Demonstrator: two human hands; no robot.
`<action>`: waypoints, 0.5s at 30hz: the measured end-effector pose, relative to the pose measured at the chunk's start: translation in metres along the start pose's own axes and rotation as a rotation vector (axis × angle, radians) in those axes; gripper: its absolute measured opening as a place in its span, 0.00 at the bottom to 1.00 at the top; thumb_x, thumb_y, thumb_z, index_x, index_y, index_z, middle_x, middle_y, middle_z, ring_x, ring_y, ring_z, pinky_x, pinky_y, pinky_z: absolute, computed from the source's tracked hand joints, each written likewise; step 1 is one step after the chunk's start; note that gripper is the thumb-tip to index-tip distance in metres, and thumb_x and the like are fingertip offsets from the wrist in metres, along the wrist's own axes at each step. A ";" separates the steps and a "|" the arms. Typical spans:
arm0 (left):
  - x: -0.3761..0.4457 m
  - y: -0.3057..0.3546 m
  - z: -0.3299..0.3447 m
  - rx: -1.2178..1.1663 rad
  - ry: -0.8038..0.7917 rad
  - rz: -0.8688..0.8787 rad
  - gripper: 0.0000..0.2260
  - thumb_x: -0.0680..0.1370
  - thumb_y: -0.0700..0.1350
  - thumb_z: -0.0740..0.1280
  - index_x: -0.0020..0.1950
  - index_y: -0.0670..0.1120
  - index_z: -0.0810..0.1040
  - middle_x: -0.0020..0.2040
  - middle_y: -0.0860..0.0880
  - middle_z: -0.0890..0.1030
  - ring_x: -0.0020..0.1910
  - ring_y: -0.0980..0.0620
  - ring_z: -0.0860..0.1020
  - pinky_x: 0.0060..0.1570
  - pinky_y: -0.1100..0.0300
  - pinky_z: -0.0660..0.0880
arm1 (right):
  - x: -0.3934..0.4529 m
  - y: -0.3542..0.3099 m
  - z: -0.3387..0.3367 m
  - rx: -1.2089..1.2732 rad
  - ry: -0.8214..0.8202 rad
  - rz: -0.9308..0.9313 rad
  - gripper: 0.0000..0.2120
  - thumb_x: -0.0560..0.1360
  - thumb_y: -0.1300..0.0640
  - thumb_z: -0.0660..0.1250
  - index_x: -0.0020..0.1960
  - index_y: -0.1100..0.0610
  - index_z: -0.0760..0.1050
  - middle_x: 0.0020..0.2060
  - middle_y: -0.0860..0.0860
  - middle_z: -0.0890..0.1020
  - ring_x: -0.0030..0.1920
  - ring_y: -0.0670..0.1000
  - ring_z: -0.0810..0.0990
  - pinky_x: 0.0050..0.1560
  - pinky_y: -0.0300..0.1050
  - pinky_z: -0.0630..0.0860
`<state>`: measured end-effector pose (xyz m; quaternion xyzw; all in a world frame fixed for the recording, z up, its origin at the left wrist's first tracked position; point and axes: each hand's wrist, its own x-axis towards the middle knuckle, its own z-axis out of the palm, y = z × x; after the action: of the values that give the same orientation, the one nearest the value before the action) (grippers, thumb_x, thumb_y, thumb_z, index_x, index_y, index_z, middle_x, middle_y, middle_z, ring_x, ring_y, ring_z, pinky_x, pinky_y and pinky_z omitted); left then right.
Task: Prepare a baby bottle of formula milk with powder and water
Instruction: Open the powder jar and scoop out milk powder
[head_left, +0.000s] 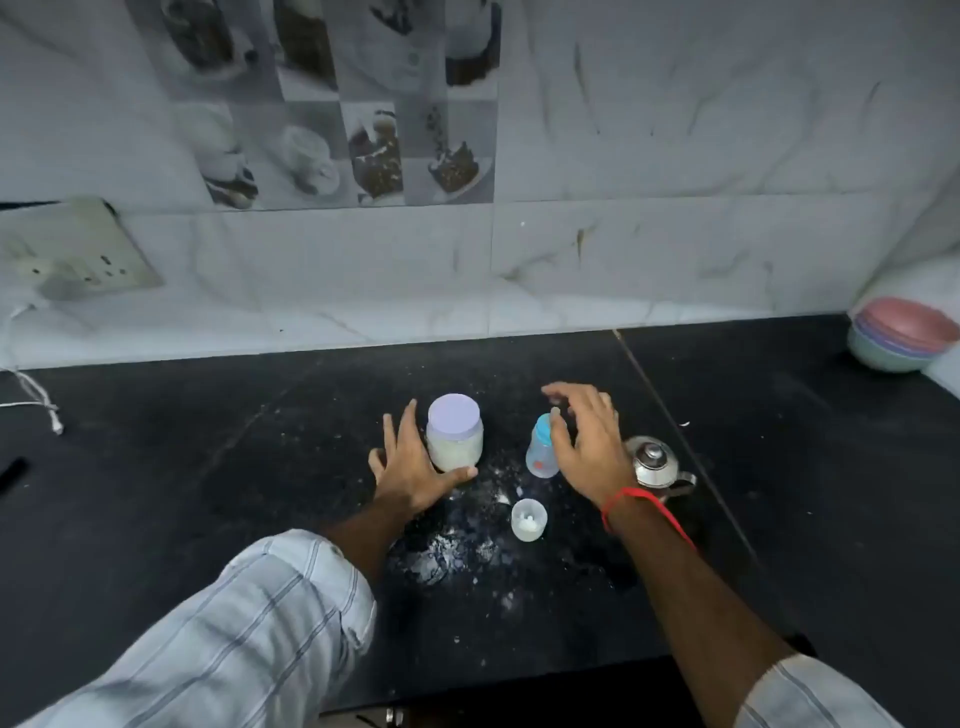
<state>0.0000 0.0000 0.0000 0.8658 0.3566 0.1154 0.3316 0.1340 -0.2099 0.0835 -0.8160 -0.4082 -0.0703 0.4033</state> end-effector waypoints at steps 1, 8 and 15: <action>0.006 -0.003 0.005 -0.062 -0.001 -0.030 0.64 0.62 0.69 0.80 0.84 0.52 0.44 0.86 0.51 0.51 0.85 0.48 0.39 0.78 0.34 0.46 | 0.002 -0.001 0.004 0.067 0.006 0.017 0.14 0.80 0.61 0.63 0.63 0.51 0.78 0.55 0.44 0.79 0.52 0.41 0.74 0.59 0.45 0.72; 0.044 -0.004 0.030 -0.276 -0.037 -0.016 0.44 0.66 0.63 0.80 0.75 0.54 0.64 0.81 0.50 0.65 0.85 0.50 0.47 0.75 0.48 0.49 | 0.017 -0.018 0.032 0.050 -0.373 0.153 0.08 0.81 0.52 0.66 0.59 0.44 0.78 0.40 0.43 0.82 0.36 0.43 0.79 0.46 0.51 0.81; 0.003 0.020 0.007 -0.301 -0.023 0.193 0.43 0.64 0.63 0.81 0.73 0.57 0.63 0.67 0.60 0.72 0.62 0.55 0.77 0.55 0.52 0.81 | 0.044 -0.043 0.049 -0.050 -0.471 0.361 0.38 0.73 0.26 0.63 0.77 0.39 0.57 0.68 0.49 0.71 0.64 0.53 0.76 0.64 0.54 0.76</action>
<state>0.0160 -0.0116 0.0076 0.8379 0.2467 0.1886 0.4489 0.1217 -0.1335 0.0962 -0.8788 -0.3371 0.1841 0.2833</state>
